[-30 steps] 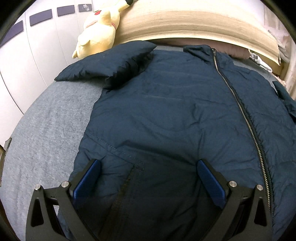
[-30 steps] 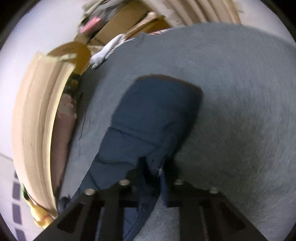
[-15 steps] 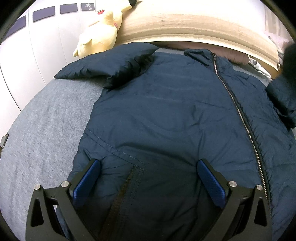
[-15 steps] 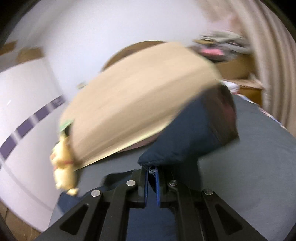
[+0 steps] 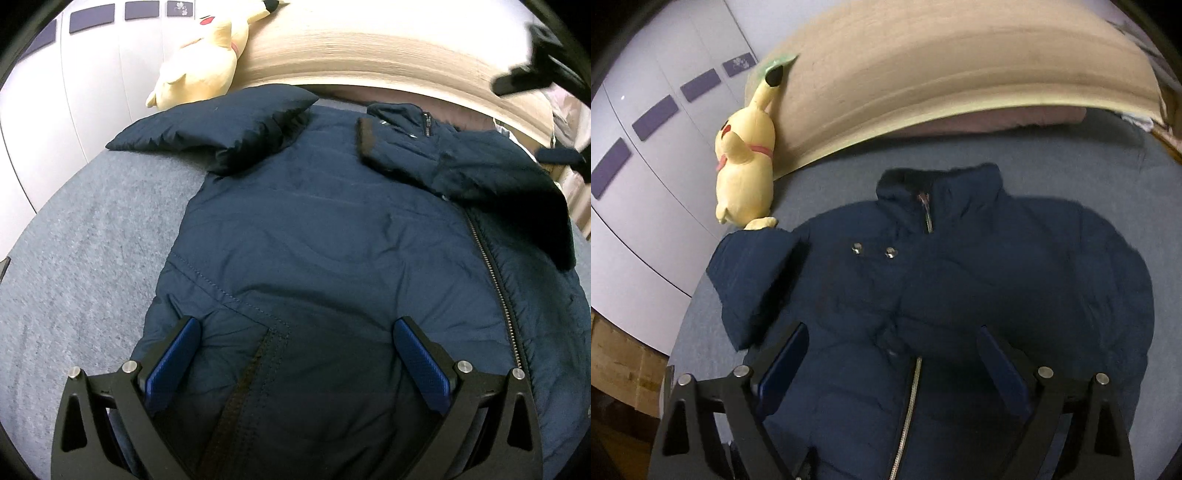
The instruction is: Fold large clothes
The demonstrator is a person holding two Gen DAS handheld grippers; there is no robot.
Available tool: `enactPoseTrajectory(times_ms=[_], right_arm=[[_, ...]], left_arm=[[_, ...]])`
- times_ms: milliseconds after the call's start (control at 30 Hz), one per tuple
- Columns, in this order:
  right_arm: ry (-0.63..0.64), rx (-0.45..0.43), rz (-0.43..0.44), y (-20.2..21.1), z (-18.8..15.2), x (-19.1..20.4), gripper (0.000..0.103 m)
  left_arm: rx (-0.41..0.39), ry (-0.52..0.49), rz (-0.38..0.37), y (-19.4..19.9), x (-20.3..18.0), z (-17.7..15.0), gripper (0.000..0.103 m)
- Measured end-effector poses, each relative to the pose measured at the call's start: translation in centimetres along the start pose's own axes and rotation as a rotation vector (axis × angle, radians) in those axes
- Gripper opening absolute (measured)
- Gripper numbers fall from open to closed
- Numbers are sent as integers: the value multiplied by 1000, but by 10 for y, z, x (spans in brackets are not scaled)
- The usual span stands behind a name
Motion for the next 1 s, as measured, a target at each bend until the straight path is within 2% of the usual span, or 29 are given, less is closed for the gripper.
enactPoseTrajectory(times_ms=[100, 200, 300, 333, 367, 467, 533, 600, 633, 700, 767, 800, 833, 867, 900, 1000], right_arm=[[-67, -41, 0, 25, -12, -25, 95], [-151, -87, -10, 44, -42, -59, 95], [-219, -123, -27, 63, -68, -95, 95], [-230, -142, -45, 73, -76, -106, 95], [-234, -176, -70, 85, -88, -120, 95], [-240, -250, -165, 113, -111, -153, 95], [-276, -287, -206, 126, -126, -175, 95], [-316, -310, -218, 133, -138, -193, 95], [-335, -317, -220, 142, -146, -203, 95], [-359, -335, -220, 143, -157, -213, 95], [-377, -345, -220, 140, -168, -221, 95], [-385, -343, -215, 139, -173, -225, 95], [-397, -335, -209, 136, -179, -229, 95], [-412, -321, -201, 129, -183, -234, 95], [-417, -321, -196, 128, -185, -236, 95], [-399, -323, -199, 124, -184, -235, 99]], left_arm=[[2, 0, 0, 0, 0, 0, 103], [20, -7, 4, -1, -1, 1, 103], [100, -44, -9, 0, -3, 7, 103], [125, -39, -34, 3, -2, 11, 103], [148, -10, -100, 9, -1, 21, 103], [110, 48, -184, 24, -2, 61, 103], [108, 78, -249, 19, -8, 87, 103], [123, 131, -344, -2, -15, 118, 103], [139, 160, -366, -19, -19, 134, 103], [194, 218, -364, -50, -23, 152, 103], [247, 296, -364, -80, -22, 160, 93], [268, 318, -358, -89, -23, 161, 74], [293, 330, -353, -96, -24, 160, 37], [326, 327, -341, -105, -28, 159, 17], [349, 314, -326, -110, -31, 156, 14], [288, 250, -296, -104, -38, 155, 9]])
Point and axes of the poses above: each gripper's, at about its wrist camera, not at the fingertips, and y roughly against the way its jaws point, x to its left, z to its top, the point moved 3 cm from there along -y, roughly the way its jaws point, and after that the axes turned 5 degrees about z, right-handed, at the moved point
